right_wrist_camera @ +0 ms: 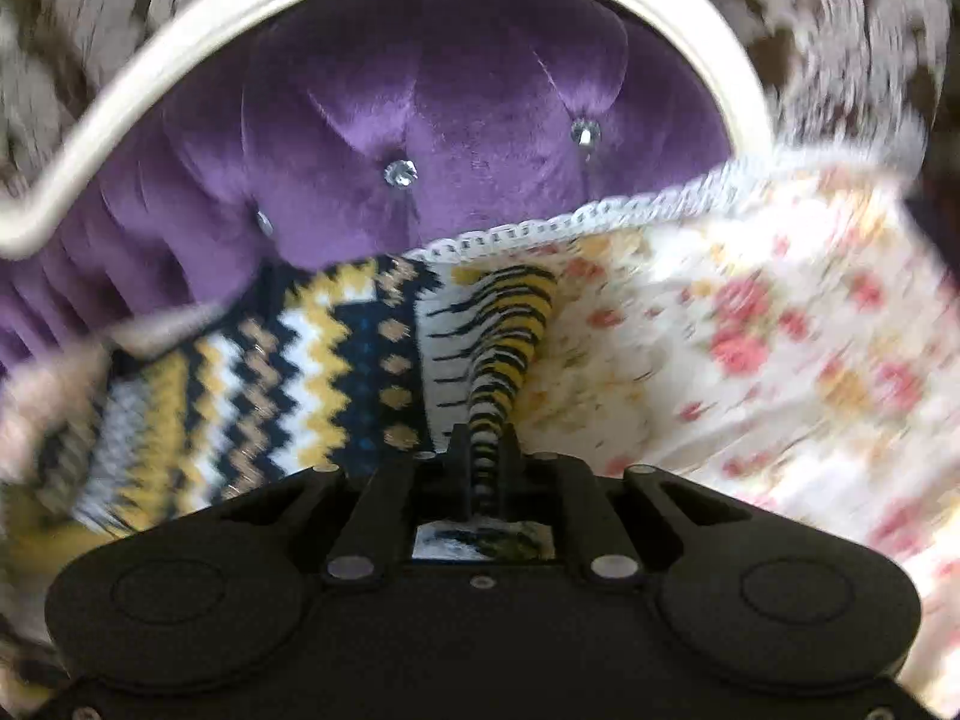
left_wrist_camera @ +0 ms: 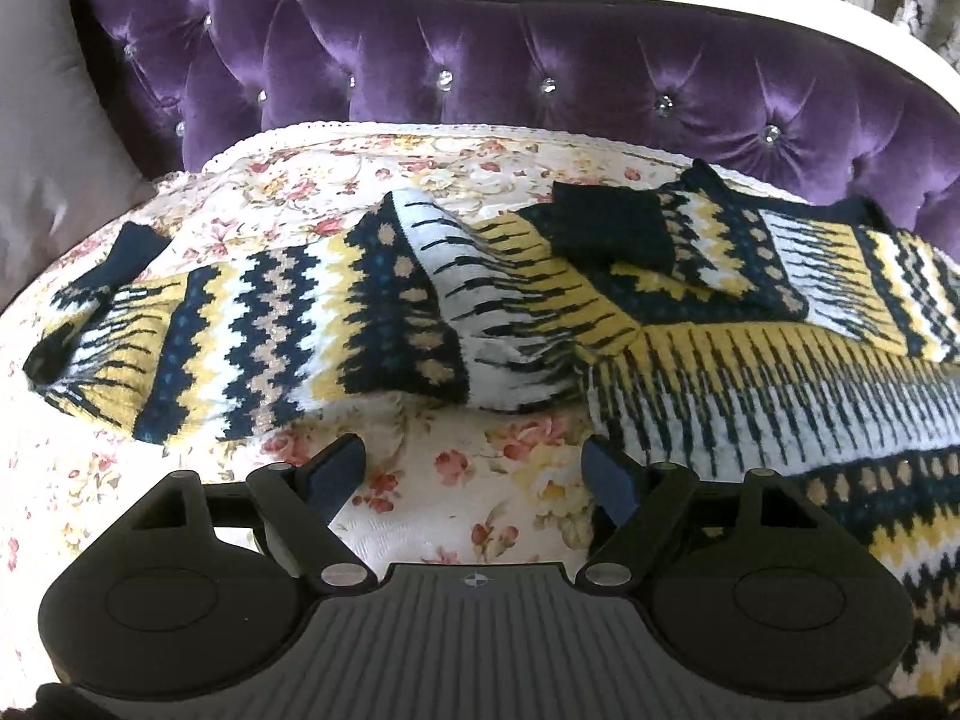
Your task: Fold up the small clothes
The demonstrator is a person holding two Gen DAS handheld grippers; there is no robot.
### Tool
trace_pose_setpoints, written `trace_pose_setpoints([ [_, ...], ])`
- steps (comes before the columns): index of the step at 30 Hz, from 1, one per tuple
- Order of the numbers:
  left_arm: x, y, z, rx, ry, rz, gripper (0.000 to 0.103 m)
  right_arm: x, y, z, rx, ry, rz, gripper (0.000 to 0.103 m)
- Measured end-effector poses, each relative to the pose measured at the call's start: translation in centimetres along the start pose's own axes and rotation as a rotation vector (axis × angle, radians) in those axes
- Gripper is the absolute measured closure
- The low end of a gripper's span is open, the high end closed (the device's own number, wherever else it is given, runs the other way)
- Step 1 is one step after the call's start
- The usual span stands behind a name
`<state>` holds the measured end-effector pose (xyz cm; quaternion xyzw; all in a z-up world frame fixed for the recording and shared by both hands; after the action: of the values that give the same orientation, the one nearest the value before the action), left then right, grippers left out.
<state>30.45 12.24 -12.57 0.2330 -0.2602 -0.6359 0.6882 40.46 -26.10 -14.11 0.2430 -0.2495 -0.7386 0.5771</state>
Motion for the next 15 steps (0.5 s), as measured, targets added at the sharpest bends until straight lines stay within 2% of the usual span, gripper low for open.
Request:
trace_pose_setpoints([
  [1, -0.2, 0.1, 0.2, 0.006, 0.004, 0.002, 0.025, -0.1, 0.0, -0.1, -0.001, -0.006, 0.008, 0.087],
  [3, -0.7, 0.3, 1.2, 0.051, 0.028, 0.006, 0.025, -0.8, 0.0, 0.6, 0.025, -0.06, 0.028, 0.065],
  [5, -1.7, 0.7, 2.6, 0.106, 0.06, 0.011, 0.025, -1.2, 0.0, 2.1, 0.104, -0.13, 0.022, 0.027],
  [7, -2.9, 1.3, 3.6, 0.152, 0.108, 0.012, 0.025, -2.5, -0.6, 4.7, 0.214, -0.149, 0.024, 0.005],
  [8, -3.7, 1.8, 3.9, 0.167, 0.133, 0.01, 0.025, -3.4, -1.0, 5.8, 0.252, -0.139, 0.03, 0.002],
  [10, -5.4, 2.5, 3.6, 0.166, 0.164, 0.02, 0.025, -5.8, -2.0, 7.1, 0.269, -0.092, 0.056, 0.001],
  [13, -8.5, 3.6, 2.9, 0.139, 0.207, 0.044, 0.025, -9.6, -4.5, 7.8, 0.215, 0.033, 0.109, 0.001],
  [15, -10.6, 4.2, 2.5, 0.136, 0.271, 0.032, 0.025, -11.6, -6.3, 7.5, 0.168, 0.107, 0.13, 0.001],
])
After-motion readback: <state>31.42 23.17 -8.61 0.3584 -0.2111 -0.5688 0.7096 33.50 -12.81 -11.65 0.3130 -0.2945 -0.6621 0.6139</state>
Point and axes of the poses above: each gripper's, at about its wrist camera, not at the fingertips, and z roughly against the way its jaws point, x to its right, y to its top, the point moved 1 cm from there along -z, roughly the way its jaws point, and after that the axes turned 7 degrees about -y, right-handed, at the moved point
